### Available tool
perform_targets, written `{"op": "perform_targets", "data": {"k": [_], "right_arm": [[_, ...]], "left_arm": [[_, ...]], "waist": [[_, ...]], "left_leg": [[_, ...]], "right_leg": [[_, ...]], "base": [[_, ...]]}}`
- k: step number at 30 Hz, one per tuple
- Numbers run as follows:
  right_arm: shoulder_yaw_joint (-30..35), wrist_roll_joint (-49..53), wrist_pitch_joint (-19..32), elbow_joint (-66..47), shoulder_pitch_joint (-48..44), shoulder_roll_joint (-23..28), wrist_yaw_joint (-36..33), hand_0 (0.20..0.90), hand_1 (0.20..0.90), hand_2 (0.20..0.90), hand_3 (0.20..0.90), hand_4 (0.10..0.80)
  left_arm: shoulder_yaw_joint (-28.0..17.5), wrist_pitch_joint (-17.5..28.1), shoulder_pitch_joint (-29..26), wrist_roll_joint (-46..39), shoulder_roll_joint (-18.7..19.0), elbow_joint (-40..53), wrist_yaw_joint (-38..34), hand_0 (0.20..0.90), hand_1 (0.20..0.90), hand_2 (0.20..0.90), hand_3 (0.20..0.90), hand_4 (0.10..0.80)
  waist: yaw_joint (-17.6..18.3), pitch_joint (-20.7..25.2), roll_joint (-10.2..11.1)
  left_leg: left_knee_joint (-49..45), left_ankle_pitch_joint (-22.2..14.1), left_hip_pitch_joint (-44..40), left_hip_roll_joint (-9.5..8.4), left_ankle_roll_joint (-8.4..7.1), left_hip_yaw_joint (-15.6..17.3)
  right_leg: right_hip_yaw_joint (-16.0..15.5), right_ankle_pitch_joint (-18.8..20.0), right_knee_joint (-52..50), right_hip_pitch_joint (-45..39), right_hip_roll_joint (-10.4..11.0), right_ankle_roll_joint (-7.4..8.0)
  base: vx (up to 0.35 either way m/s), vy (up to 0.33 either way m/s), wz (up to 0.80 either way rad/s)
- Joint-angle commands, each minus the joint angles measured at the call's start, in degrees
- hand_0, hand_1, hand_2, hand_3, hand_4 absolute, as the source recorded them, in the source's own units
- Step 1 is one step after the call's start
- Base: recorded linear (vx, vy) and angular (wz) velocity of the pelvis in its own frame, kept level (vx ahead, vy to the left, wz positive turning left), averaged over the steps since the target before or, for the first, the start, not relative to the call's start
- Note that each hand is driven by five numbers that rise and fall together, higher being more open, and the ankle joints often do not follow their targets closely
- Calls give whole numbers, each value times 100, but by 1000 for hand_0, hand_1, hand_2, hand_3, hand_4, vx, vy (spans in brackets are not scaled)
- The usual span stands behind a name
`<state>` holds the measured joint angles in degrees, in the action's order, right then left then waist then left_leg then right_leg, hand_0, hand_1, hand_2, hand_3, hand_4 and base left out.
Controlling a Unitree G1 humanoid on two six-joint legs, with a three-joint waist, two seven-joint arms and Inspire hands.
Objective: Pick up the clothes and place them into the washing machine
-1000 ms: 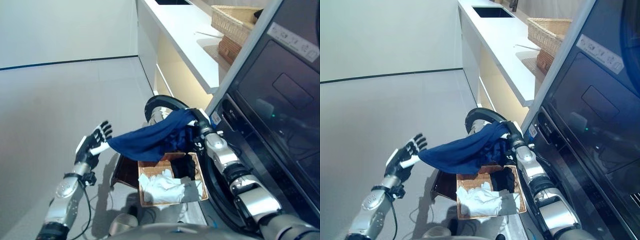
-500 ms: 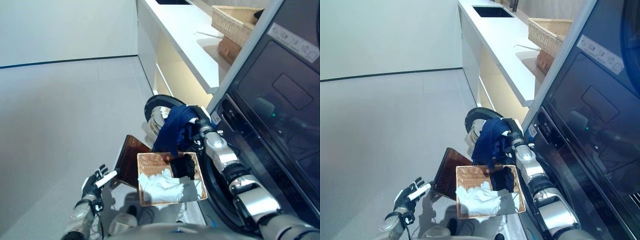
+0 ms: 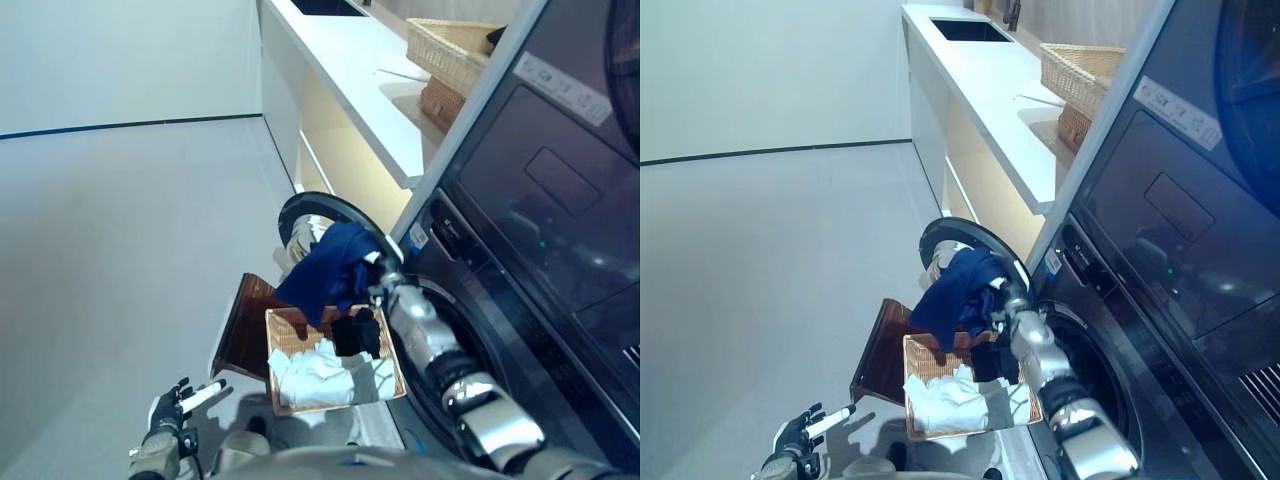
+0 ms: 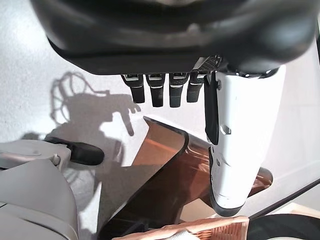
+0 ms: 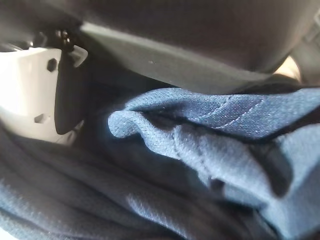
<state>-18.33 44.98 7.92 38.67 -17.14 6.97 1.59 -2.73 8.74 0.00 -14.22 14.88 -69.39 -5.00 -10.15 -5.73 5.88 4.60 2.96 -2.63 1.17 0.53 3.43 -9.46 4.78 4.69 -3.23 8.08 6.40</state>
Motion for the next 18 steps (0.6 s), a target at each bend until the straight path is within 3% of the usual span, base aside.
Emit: {"op": "perform_targets", "data": {"k": [1, 7, 18], "right_arm": [[-16, 1726, 408, -837, 105, -234, 752, 200, 200, 200, 200, 300], [-210, 2771, 202, -679, 887, -672, 1065, 200, 200, 200, 200, 300], [137, 3628, 417, -203, 953, -911, 970, 200, 200, 200, 200, 300]], "left_arm": [[64, 14, -495, 296, -74, -611, -59, 900, 900, 900, 900, 800], [277, 10, -445, 562, -255, -620, -94, 900, 900, 900, 900, 800], [1110, 183, -748, 533, -572, -270, -298, 900, 900, 900, 900, 800]], "waist": [[12, 312, -278], [163, 275, -378], [390, -9, -611]], "left_leg": [[40, -267, -117, -93, -216, 241], [40, -301, -132, -114, -206, 337], [40, -266, 89, -162, -184, 400]], "right_leg": [[100, -85, -502, 149, -164, 22], [214, -77, -520, 211, -155, 34], [307, -27, -591, 524, -87, 66]], "base": [[7, 23, -17], [9, 29, -13], [-19, 29, -10]]}}
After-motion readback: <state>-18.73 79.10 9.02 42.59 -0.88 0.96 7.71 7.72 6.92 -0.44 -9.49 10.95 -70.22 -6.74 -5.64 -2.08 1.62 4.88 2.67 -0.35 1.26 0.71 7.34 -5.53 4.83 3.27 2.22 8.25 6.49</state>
